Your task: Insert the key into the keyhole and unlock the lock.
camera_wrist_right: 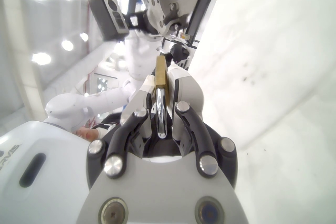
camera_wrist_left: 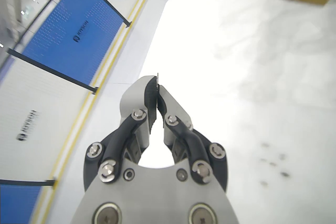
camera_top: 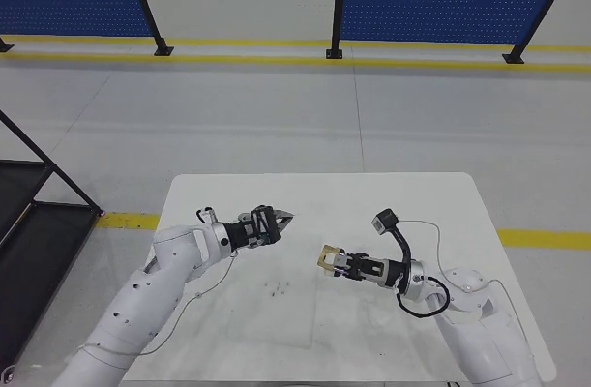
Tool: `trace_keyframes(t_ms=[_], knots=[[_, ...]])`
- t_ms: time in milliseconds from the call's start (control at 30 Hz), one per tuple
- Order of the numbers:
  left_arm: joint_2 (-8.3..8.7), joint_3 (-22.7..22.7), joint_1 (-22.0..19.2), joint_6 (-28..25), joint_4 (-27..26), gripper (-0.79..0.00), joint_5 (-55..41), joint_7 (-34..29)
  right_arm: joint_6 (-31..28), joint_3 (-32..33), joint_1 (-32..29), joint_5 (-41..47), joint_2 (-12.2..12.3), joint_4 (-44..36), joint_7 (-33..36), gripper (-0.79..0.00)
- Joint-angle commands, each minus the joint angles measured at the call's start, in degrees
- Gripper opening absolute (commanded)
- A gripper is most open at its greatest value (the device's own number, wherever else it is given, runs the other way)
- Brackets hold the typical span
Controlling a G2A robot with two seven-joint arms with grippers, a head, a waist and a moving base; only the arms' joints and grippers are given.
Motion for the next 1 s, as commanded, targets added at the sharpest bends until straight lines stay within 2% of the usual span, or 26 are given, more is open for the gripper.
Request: trace_keyframes(t_ms=[0,133,233,333,833,967], knots=[[0.39,0.6,-0.3,6.4,2.0,-0.785,10.3,7.9,0.0,0.0,0.0,0.0,0.0,0.0,0.0,-0.785],[0.98,1.6,-1.4,13.7,4.9,-0.785,20.5,15.8,0.0,0.0,0.0,0.0,0.0,0.0,0.0,-0.785],[1.24,2.2,-2.0,20.0,6.1,-0.785,26.9,19.2,0.0,0.0,0.0,0.0,0.0,0.0,0.0,-0.785],[1.16,2.8,-2.4,24.7,7.9,-0.785,28.3,21.7,0.0,0.0,0.0,0.0,0.0,0.0,0.0,-0.785],[1.07,3.2,-2.4,25.8,7.8,-0.785,28.4,21.9,0.0,0.0,0.0,0.0,0.0,0.0,0.0,-0.785],[1.72,4.3,-3.7,29.6,6.3,-0.785,40.2,25.5,0.0,0.0,0.0,0.0,0.0,0.0,0.0,-0.785]])
